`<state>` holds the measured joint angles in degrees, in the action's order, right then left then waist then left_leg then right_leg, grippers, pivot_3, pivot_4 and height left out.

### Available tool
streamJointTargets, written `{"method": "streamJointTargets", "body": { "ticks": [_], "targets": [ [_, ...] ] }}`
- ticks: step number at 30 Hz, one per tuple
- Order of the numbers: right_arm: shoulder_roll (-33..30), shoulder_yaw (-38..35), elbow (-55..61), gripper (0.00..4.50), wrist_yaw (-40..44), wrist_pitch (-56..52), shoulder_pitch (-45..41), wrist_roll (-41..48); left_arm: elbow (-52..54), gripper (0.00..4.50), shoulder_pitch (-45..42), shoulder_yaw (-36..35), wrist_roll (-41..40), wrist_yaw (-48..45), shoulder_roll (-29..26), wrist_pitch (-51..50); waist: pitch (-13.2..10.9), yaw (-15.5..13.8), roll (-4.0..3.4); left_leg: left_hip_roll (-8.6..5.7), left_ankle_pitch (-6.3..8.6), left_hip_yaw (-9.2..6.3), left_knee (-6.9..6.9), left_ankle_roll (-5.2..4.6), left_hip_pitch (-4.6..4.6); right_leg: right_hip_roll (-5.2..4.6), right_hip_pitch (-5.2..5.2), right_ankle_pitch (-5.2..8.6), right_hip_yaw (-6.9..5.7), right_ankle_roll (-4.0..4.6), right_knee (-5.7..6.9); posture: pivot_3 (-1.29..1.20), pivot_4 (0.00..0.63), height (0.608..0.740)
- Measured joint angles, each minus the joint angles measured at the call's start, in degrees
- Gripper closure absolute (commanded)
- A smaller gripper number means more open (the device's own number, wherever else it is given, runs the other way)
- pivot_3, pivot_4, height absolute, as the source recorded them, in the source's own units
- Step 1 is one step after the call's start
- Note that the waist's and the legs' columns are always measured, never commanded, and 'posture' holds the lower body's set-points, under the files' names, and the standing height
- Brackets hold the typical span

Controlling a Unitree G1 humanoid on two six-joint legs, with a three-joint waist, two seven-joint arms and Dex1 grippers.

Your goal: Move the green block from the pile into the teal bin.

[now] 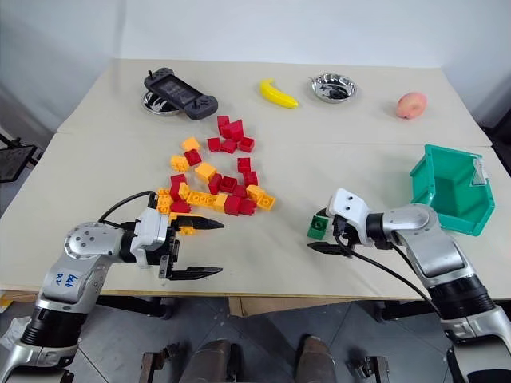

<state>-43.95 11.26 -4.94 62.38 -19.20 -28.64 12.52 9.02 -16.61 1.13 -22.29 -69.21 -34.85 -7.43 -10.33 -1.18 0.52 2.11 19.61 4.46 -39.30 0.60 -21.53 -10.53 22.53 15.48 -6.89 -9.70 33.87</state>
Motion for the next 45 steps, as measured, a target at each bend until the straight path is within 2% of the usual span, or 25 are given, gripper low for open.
{"method": "streamJointTargets", "body": {
  "ticks": [2, 9, 14, 18, 22, 25, 31, 34, 40, 43, 45],
  "targets": [
    [1.5, 0.0, -1.5, 0.58, 0.3, 1.5, -0.2, -0.1, 0.0, 0.0, -0.4, 0.2, 0.0, 0.4, 0.2, 0.1, 0.0, 0.0, 0.0, 0.0, 0.0, 0.01, 0.01, 0.0, 0.0, 0.0, 0.0, 0.0, 0.0, 0.0, 0.0, 0.0, 0.15, 0.74],
    [1.7, -1.9, -2.2, 2.93, 1.8, 3.4, 1.2, 0.2, -0.8, 0.0, -1.4, 0.4, -0.1, 0.9, 0.9, 0.1, 0.0, -0.1, 0.0, 0.0, 0.0, 0.01, 0.01, 0.0, 0.0, 0.0, 0.0, 0.0, 0.0, 0.0, 0.0, 0.0, 0.15, 0.74],
    [1.4, -11.9, 1.6, 2.96, -0.9, 3.0, 6.9, 4.8, -2.6, 0.0, -4.3, 2.1, -0.6, 1.8, 5.4, -0.1, 0.0, -0.4, 0.0, -0.01, 0.0, 0.0, -0.01, 0.0, 0.0, 0.0, -0.04, 0.0, -0.02, 0.0, 0.0, 0.0, 0.15, 0.74],
    [1.0, -25.3, 3.9, 2.96, -8.2, 1.6, 11.4, 8.5, -5.6, 0.0, -8.7, 3.9, -1.0, 5.3, 11.9, -1.6, 0.0, -0.4, 0.0, -0.02, 0.0, 0.02, -0.01, 0.0, 0.01, 0.0, -0.05, -0.01, 0.0, -0.01, 0.0, 0.0, 0.15, 0.74],
    [-4.3, -36.6, 2.4, 2.96, -14.5, 1.0, 11.8, 8.7, -10.6, 0.0, -13.2, 6.9, 1.7, 9.3, 18.4, 0.4, 0.0, -0.3, -0.05, -0.01, 0.0, 0.04, 0.0, 0.0, 0.02, 0.0, -0.05, -0.01, 0.01, -0.01, -0.03, 0.0, 0.15, 0.74],
    [-9.0, -39.1, -4.8, 2.96, -19.1, 2.7, 11.3, 4.8, -16.5, 0.0, -17.1, 8.7, 5.3, 13.2, 22.2, 2.1, 0.0, -0.2, -0.05, -0.02, 0.0, 0.07, 0.01, -0.01, 0.03, 0.0, -0.06, -0.01, 0.01, -0.01, -0.04, 0.0, 0.15, 0.74],
    [-9.8, -35.9, -24.1, 2.96, -24.3, 7.8, 2.6, -1.2, -22.4, 0.0, -22.2, 9.3, 8.8, 19.4, 27.9, 4.1, 0.1, 0.9, -0.12, -0.02, -0.01, 0.14, 0.18, -0.01, 0.09, 0.0, -0.04, -0.01, 0.05, -0.02, -0.09, 0.0, 0.15, 0.74],
    [-9.8, -33.4, -30.6, 2.0, -23.6, 10.2, -0.8, -2.4, -22.2, 0.0, -21.8, 9.7, 8.9, 19.4, 27.9, 4.2, 0.1, 1.5, -0.15, -0.02, -0.01, 0.15, 0.22, 0.0, 0.09, 0.0, -0.02, -0.01, 0.05, -0.02, -0.12, 0.0, 0.15, 0.74],
    [-9.8, -30.4, -37.5, 0.02, -21.7, 15.3, -5.1, -3.4, -18.9, 0.0, -17.4, 8.2, 8.9, 19.6, 23.0, 4.5, 0.1, 1.4, -0.18, -0.01, -0.01, 0.14, 0.16, -0.01, 0.08, -0.01, -0.03, -0.01, 0.06, -0.02, -0.11, 0.0, 0.15, 0.74],
    [-9.7, -30.5, -37.1, 0.02, -16.0, 19.0, -5.6, -0.6, -15.6, 0.0, -15.5, 6.0, 8.9, 19.7, 19.0, 5.5, 0.1, 1.3, -0.19, -0.01, -0.01, 0.12, 0.16, -0.01, 0.08, -0.01, -0.03, -0.01, 0.04, -0.02, -0.12, 0.0, 0.15, 0.74],
    [-9.1, -30.8, -32.2, 0.02, -9.3, 20.4, -3.5, 3.4, -12.9, 0.0, -13.9, 3.8, 8.6, 19.8, 16.3, 5.4, 0.1, 1.3, -0.19, 0.0, -0.01, 0.11, 0.18, 0.0, 0.08, 0.0, -0.04, -0.01, 0.04, -0.02, -0.11, 0.0, 0.15, 0.74]
  ]
}}
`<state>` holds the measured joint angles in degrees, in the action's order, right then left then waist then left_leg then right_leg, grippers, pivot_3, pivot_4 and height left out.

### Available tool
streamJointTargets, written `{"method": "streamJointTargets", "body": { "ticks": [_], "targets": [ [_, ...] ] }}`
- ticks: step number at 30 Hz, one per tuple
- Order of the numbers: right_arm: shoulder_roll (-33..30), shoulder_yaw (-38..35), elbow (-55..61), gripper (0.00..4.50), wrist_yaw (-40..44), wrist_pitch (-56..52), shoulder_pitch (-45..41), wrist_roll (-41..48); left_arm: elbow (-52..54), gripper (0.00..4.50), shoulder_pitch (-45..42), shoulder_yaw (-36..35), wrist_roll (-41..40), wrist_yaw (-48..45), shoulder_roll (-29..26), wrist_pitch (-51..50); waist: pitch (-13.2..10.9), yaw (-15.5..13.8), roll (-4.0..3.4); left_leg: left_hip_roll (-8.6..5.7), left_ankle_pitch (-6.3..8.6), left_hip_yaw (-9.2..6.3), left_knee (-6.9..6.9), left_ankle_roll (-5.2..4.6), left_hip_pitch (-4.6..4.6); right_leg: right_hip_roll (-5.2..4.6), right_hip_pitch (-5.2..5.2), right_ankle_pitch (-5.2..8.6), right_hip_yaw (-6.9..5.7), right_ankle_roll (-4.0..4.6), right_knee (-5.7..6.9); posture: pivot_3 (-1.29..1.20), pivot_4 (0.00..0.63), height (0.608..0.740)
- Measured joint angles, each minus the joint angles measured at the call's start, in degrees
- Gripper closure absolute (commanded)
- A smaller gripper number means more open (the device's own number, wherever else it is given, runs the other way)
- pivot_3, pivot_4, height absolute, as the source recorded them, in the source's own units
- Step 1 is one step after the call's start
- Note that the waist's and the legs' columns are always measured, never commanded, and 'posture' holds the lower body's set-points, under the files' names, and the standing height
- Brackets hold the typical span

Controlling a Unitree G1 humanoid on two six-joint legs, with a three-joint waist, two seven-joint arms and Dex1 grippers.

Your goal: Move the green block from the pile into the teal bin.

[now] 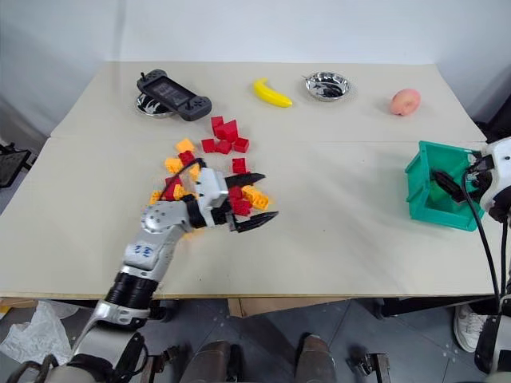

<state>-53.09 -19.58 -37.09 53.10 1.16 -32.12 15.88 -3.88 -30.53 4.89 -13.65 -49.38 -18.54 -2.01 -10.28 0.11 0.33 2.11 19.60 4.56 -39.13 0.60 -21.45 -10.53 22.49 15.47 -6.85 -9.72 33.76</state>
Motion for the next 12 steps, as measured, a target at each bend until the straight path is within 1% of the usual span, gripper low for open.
{"method": "streamJointTargets", "body": {
  "ticks": [2, 4, 5, 6, 8, 10, 12],
  "targets": [
    [1.1, 0.9, 8.3, 0.02, 7.7, -0.9, 4.3, 4.4, 3.0, 0.0, 2.7, -2.9, -0.8, 0.0, -3.8, -0.5, 0.0, 0.0, 0.0, 0.03, 0.0, -0.05, 0.02, 0.0, 0.01, 0.02, -0.01, 0.0, -0.03, 0.0, 0.0, 0.0, 0.15, 0.74],
    [1.7, 1.9, 12.5, 0.02, 11.9, -1.5, 7.5, 6.2, 4.3, 0.0, 5.1, -5.5, -1.4, 0.0, -6.9, -0.9, 0.0, 0.0, 0.0, 0.02, 0.0, -0.02, -0.04, 0.0, 0.0, 0.0, -0.01, 0.0, -0.02, 0.0, 0.0, 0.0, 0.15, 0.74],
    [2.1, 2.8, 16.1, 0.02, 13.6, -1.9, 9.6, 7.0, 6.0, 0.0, 7.9, -7.4, -2.0, -0.4, -9.2, -0.8, 0.0, 0.0, 0.0, 0.02, 0.0, -0.03, -0.03, 0.0, 0.0, 0.0, -0.01, 0.0, -0.02, 0.0, 0.0, 0.0, 0.15, 0.74],
    [2.3, 3.6, 18.5, 0.02, 14.8, -2.4, 11.3, 7.6, 6.4, 0.0, 9.9, -8.7, -2.1, -0.8, -10.9, -0.8, 0.0, 0.0, -0.01, 0.02, 0.0, -0.02, -0.03, 0.0, 0.02, 0.0, 0.0, 0.0, -0.01, 0.0, 0.02, 0.0, 0.15, 0.74],
    [3.0, 6.2, 27.4, 0.02, 17.9, -2.4, 16.4, 8.6, 8.2, 0.0, 16.4, -13.0, -2.6, -1.7, -15.4, -0.5, 0.0, 0.0, -0.02, 0.07, 0.02, -0.04, 0.01, 0.04, 0.07, 0.02, 0.01, 0.01, -0.01, 0.02, 0.05, 0.0, 0.15, 0.74],
    [3.8, 9.7, 34.1, 0.02, 19.9, -2.5, 20.1, 8.8, 8.3, 0.0, 21.5, -17.5, -3.7, -2.3, -18.3, -0.8, 0.0, 0.0, -0.03, 0.07, 0.03, -0.03, 0.0, 0.04, 0.05, 0.01, 0.01, 0.02, -0.01, 0.03, 0.04, 0.0, 0.15, 0.74],
    [6.5, 10.7, 36.7, 0.02, 19.0, -4.0, 20.2, 9.6, 8.2, 0.0, 24.3, -20.7, -4.5, -2.4, -19.4, -0.5, 0.0, -0.1, -0.02, 0.06, 0.03, -0.01, -0.1, 0.03, 0.05, 0.0, -0.03, 0.0, 0.03, 0.01, 0.04, 0.0, 0.15, 0.74]
  ]
}}
